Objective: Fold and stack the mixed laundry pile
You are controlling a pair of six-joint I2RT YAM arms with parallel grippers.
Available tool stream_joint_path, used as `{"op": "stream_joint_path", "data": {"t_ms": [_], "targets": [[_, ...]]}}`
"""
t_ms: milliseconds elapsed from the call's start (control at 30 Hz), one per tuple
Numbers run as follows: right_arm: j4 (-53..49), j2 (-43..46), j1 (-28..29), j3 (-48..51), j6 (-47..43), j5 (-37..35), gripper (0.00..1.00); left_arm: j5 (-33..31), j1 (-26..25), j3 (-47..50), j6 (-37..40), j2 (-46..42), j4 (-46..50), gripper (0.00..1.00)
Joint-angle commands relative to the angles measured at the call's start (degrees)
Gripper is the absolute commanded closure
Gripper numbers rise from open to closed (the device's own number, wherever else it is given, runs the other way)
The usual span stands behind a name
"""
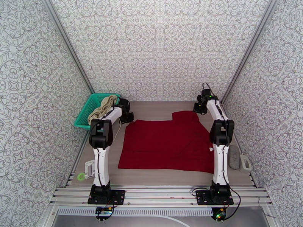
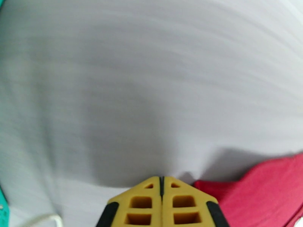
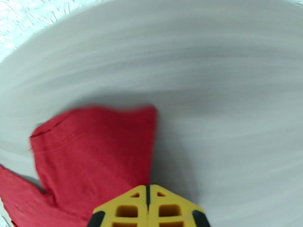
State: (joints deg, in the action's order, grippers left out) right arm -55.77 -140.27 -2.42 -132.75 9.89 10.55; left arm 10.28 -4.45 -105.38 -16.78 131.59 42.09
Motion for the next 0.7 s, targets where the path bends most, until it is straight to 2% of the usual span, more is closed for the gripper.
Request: {"op": "stream_joint_path", "data": {"t_ms": [0,333,667], "targets": [[1.43,4.08,-0.79,3.47,1.05,2.48,1.0,5.94,1.16,3.07,1.84,-5.2,-4.73,1.0],[5.59,12.9,-2.93,16.38,3.92,5.86,1.0,8.53,2.63,11.35,4.4,-10.46,-7.1,1.0],[8.45,19.9,-6.26,26.99,5.39,8.01,1.0,7.63,3.53,16.14,6.22,-14.84,-9.01,1.0]]}}
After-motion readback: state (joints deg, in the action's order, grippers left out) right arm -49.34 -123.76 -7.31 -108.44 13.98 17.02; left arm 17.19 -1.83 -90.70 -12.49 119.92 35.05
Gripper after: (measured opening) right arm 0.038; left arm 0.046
